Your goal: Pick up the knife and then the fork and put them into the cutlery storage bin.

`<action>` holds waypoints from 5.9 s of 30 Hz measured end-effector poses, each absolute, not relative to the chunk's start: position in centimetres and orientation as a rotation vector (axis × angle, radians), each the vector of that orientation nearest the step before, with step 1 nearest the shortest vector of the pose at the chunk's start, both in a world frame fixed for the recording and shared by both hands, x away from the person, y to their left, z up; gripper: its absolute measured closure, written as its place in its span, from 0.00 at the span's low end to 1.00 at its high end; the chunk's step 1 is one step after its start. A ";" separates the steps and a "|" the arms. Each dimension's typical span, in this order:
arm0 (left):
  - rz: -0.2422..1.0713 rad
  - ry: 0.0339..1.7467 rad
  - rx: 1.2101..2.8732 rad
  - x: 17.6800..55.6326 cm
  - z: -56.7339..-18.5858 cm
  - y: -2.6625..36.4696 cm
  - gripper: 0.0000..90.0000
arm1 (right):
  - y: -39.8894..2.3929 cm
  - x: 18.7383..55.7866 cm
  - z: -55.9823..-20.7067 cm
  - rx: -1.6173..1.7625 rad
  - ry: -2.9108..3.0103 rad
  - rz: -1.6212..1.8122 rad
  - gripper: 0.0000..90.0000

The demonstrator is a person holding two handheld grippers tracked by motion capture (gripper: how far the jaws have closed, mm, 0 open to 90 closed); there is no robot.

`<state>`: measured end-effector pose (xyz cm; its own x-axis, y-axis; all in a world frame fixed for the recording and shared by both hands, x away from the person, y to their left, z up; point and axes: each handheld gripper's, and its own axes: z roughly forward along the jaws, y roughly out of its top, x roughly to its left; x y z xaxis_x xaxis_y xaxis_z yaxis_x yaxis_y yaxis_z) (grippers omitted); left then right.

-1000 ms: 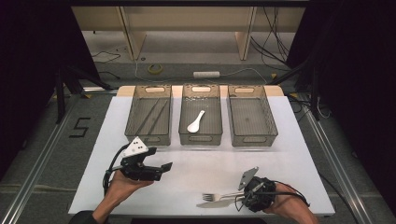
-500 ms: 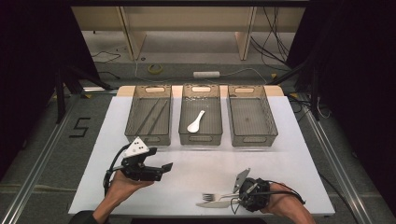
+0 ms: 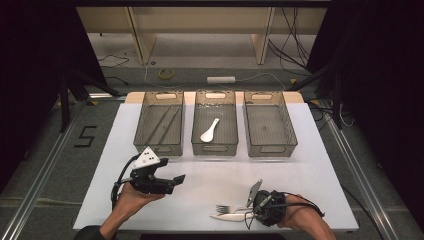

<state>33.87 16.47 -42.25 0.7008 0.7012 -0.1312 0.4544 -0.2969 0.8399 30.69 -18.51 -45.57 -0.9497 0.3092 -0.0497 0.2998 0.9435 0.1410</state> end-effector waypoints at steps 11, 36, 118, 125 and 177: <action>0.323 0.890 1.949 33.9 -42.3 16.5 0.18 | -18.2 30.9 -45.5 0.450 3.055 0.170 0.86; 0.329 0.897 1.931 33.9 -42.1 16.7 0.18 | -18.9 30.8 -43.8 0.459 3.054 0.365 0.90; 0.370 0.889 1.780 32.7 -41.2 18.7 0.18 | -26.4 52.5 -37.2 1.437 2.266 1.117 0.90; 0.372 0.886 1.783 32.7 -41.2 18.7 0.18 | -25.9 52.6 -38.4 1.442 2.284 1.018 0.90; 0.372 0.889 1.783 32.7 -41.3 18.7 0.17 | -19.7 39.2 -36.5 0.863 2.681 0.983 0.33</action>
